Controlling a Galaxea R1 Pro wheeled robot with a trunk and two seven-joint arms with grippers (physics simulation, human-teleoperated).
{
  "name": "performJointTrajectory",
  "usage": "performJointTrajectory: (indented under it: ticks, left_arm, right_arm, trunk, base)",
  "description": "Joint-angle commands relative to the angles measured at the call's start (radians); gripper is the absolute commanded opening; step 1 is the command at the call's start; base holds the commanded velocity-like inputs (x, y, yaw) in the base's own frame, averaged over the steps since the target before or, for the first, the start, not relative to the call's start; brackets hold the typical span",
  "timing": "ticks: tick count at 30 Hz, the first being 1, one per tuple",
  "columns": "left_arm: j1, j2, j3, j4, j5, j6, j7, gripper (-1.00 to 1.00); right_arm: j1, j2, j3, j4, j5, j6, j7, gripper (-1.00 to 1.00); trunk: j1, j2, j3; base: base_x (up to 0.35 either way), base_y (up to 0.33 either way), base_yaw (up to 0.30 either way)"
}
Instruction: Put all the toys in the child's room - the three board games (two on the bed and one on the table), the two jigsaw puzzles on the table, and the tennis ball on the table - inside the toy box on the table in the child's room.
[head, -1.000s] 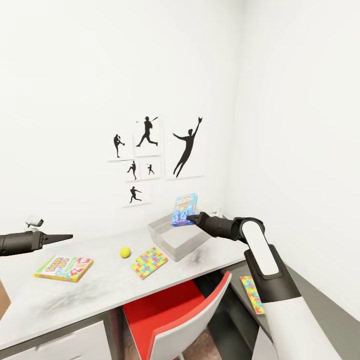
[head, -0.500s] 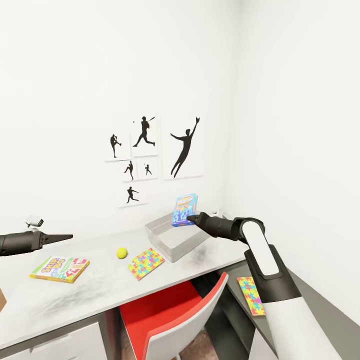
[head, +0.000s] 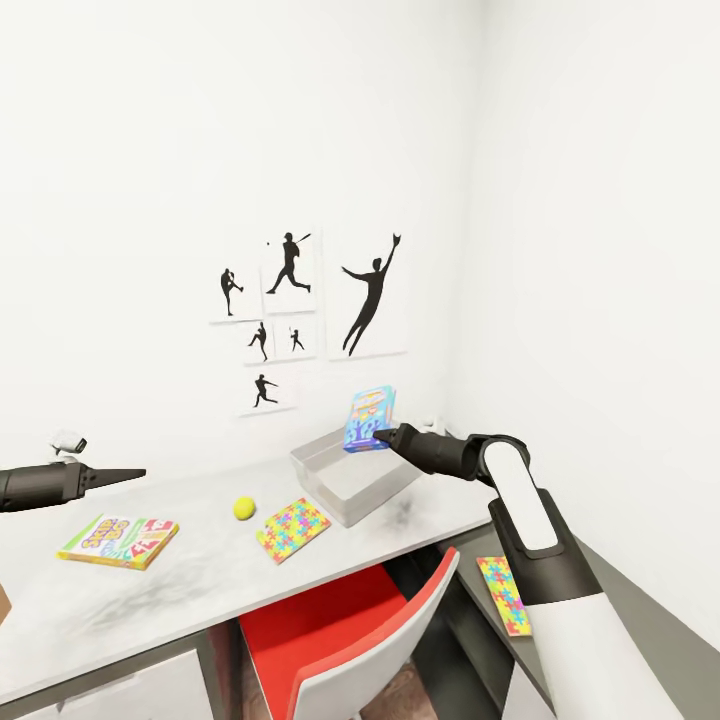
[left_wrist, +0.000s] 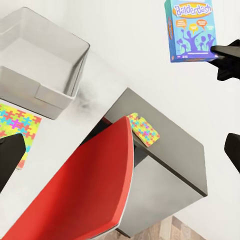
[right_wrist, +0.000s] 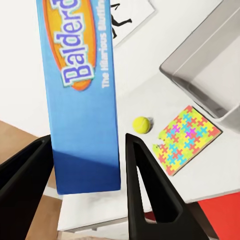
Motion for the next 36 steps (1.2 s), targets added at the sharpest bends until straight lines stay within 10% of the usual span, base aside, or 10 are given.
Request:
performJointTrajectory:
  ticks: [1,36]
  left_arm:
    - [0.0,0.0,0.0,0.0,0.0,0.011,-0.004,1.0]
    - [0.0,0.001,0.0,0.0,-0.001,0.009,-0.004,1.0]
  right_arm:
    - [-0.001,0.0,0.0,-0.001,-0.011,0.001,-0.01,-1.0]
    - [-0.003,0.0,-0.002,-0.001,-0.011,0.001,-0.01,-1.0]
  trunk:
    - [0.0,-0.001,0.0]
    - [0.0,-0.001,0.0]
  base:
    - [0.055,0.019,0.0]
    - [0.065,0.023,-0.057]
